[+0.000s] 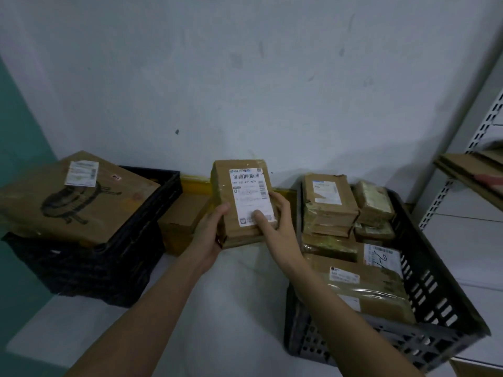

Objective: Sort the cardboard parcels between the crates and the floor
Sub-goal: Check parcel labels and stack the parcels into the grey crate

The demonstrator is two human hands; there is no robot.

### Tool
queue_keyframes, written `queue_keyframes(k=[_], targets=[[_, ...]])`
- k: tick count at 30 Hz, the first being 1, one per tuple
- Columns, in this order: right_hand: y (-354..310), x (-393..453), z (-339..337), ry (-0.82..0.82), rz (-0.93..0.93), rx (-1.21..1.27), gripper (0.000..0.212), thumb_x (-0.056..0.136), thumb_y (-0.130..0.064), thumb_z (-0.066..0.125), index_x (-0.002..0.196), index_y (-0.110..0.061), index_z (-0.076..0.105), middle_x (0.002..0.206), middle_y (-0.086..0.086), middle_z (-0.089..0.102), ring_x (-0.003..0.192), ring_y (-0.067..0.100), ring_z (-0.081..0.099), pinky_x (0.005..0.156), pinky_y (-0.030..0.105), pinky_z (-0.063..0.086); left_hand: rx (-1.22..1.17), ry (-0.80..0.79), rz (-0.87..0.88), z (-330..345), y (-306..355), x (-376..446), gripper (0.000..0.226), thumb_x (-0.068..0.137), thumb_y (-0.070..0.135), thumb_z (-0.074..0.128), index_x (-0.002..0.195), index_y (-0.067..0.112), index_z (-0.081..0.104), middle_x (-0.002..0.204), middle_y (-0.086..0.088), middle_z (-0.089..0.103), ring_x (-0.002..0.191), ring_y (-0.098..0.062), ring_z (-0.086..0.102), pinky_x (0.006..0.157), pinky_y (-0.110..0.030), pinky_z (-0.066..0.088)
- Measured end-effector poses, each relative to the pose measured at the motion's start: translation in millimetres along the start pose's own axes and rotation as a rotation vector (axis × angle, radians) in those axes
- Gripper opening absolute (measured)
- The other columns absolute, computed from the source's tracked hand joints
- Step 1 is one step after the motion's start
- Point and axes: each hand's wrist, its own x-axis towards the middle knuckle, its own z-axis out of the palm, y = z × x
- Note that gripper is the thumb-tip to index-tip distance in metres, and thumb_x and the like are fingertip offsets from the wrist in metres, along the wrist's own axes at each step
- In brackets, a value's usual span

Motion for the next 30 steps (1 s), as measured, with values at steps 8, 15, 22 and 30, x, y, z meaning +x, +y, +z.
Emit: queue_keyframes(k=[8,15,22,30], targets=[[1.6,-16.2,3.7,0.051,0.263,0.225,0.059,0.095,-0.041,0.062,0.146,-0.033,0.033,0.132,0.000,0.060,0.111,0.018,0.065,0.089,0.042,0.059,0.170,-0.129,-0.037,-8.8,8.8,-4.6,0.048,0.090,0.052,0.061,0.133,0.030,0.060,0.124,0.003,0.070,0.117,-0.022,0.065,0.099,-0.051,0.052],[11.8,-37.8,-23.3,0.299,0.360,0.251,0.057,0.092,-0.046,0.065,0.141,-0.033,0.039,0.127,0.004,0.063,0.111,0.024,0.066,0.091,0.048,0.058,0.359,-0.184,-0.073,15.6,-7.0,-12.1,0.085,0.080,0.046,0.076,0.150,0.030,0.032,0.133,0.002,0.061,0.112,-0.018,0.063,0.092,-0.045,0.056],[10.6,-71.8,-99.6,0.403,0.385,0.148,0.054,0.095,-0.044,0.059,0.144,-0.028,0.041,0.131,0.006,0.060,0.113,0.025,0.063,0.081,0.040,0.059,0.438,-0.389,-0.081,68.1,-38.2,-34.4,0.081,0.089,0.047,0.066,0.154,0.028,0.021,0.141,0.003,0.048,0.122,-0.013,0.051,0.105,-0.037,0.044],[21.3,-92.4,-205.8,0.622,0.504,0.218,0.051,0.090,-0.055,0.059,0.135,-0.033,0.049,0.131,0.006,0.059,0.118,0.032,0.059,0.090,0.057,0.055,0.963,-0.435,0.088,106.6,-99.3,4.7,0.044,0.104,0.037,0.045,0.143,0.016,0.046,0.146,-0.004,0.044,0.136,-0.021,0.041,0.108,-0.032,0.036]])
